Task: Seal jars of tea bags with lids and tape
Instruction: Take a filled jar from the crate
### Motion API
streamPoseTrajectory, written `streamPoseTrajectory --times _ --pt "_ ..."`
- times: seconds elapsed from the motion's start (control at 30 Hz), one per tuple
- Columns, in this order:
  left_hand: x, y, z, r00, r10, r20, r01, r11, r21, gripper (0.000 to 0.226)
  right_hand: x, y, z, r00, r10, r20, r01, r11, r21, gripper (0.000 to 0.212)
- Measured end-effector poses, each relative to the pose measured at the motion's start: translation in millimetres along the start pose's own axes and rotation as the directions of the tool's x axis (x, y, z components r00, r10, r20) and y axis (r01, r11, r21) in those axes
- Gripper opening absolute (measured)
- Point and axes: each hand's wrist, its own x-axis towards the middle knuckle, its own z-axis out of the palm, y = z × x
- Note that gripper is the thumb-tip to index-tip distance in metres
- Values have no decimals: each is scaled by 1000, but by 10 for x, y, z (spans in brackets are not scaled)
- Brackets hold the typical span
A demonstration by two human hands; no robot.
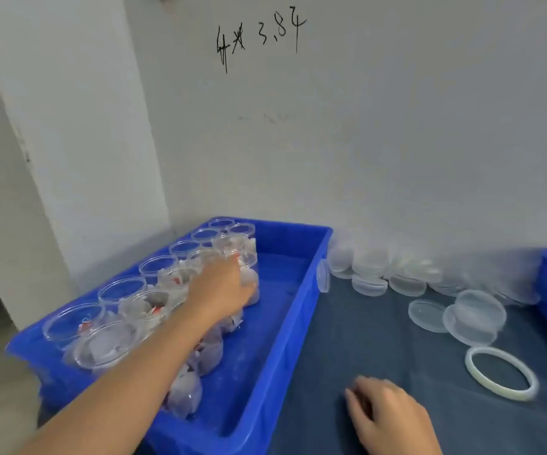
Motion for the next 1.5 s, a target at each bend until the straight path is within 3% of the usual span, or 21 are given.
streamPoseTrajectory --times 0.07,0.17,0.27,0.43,0.5,0.63,0.73,0.83,0.97,1.07,1.17,1.27,1.4,1.5 --pt "67 23 35 998 -17 61 9 991 131 25 21 19 17 1000 6 -16 -6 1000 -11 25" --pt "85 54 57 995 -56 82 43 987 158 36 -3 24 44 1000 -20 -15 20 1000 11 27" --pt "37 67 72 999 34 -42 -27 988 153 43 -32 32 33 999 -41 6 41 999 20 25" --pt "-50 248 -42 946 189 -265 -181 982 52 19 -63 15 13 997 -79 -2 79 996 36 21" --pt "-121 397 -134 904 274 -329 -279 960 33 20 -72 16 4 996 -86 -6 86 995 40 20" --pt "-350 861 -409 743 420 -520 -455 888 67 24 -4 -18 -51 996 -83 36 81 995 54 19" --pt "-617 1293 -488 643 519 -563 -582 809 81 38 69 19 -215 998 -43 45 37 993 116 20" --pt "-896 1705 -337 648 511 -565 -635 772 -31 42 159 131 -445 999 32 -17 -29 988 155 17" --pt "-1138 2122 61 714 463 -525 -626 759 -181 34 234 419 -693 977 172 -124 -145 969 198 23" --pt "-1151 2280 387 697 503 -511 -665 720 -198 32 168 701 -724 956 248 -157 -219 959 182 6" --pt "-1126 2377 720 721 536 -440 -668 707 -233 43 122 904 -684 935 285 -214 -250 952 175 34" --pt "-1130 2426 1036 721 525 -452 -662 715 -226 41 145 981 -638 940 262 -219 -221 956 194 42" --pt "-1065 2484 1337 665 541 -515 -723 638 -263 35 247 1053 -577 949 248 -194 -229 966 119 20" --pt "-1033 2472 1517 695 515 -501 -699 646 -306 44 403 1124 -645 964 215 -155 -197 973 119 10"
